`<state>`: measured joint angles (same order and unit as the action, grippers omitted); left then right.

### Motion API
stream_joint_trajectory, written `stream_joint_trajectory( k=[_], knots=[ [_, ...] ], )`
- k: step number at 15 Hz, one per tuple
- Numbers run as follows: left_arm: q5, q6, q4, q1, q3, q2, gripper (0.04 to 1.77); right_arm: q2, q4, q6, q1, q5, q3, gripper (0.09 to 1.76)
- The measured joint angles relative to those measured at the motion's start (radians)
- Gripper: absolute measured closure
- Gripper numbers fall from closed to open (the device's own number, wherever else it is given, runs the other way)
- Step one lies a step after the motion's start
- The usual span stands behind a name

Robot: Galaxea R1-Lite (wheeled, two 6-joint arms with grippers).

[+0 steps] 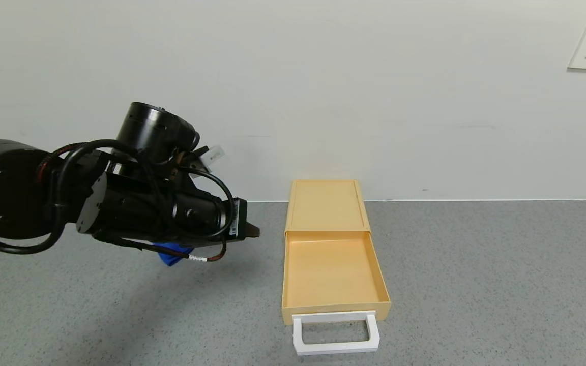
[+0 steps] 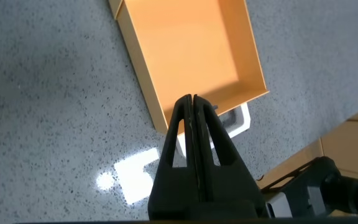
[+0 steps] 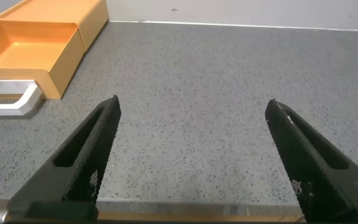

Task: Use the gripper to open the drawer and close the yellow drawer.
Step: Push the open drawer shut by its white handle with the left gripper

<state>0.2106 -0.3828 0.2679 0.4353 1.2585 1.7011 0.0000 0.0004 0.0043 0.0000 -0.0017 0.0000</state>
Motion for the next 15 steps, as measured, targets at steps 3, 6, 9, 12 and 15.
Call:
stream_joint_trajectory(
  k=[3, 6, 9, 12, 15],
  knots=[
    [-0.092, -0.090, 0.153, 0.063, 0.076, 0.021, 1.70, 0.000, 0.000, 0.000, 0.000, 0.000, 0.000, 0.14],
    [-0.153, -0.218, 0.373, 0.132, 0.220, 0.079, 1.70, 0.000, 0.000, 0.000, 0.000, 0.000, 0.000, 0.14],
    [-0.199, -0.341, 0.515, 0.207, 0.347, 0.173, 1.70, 0.000, 0.000, 0.000, 0.000, 0.000, 0.000, 0.14],
    [-0.209, -0.403, 0.546, 0.272, 0.406, 0.255, 1.70, 0.000, 0.000, 0.000, 0.000, 0.000, 0.000, 0.14],
    [-0.210, -0.443, 0.548, 0.322, 0.434, 0.319, 1.70, 0.000, 0.000, 0.000, 0.000, 0.000, 0.000, 0.14]
  ],
)
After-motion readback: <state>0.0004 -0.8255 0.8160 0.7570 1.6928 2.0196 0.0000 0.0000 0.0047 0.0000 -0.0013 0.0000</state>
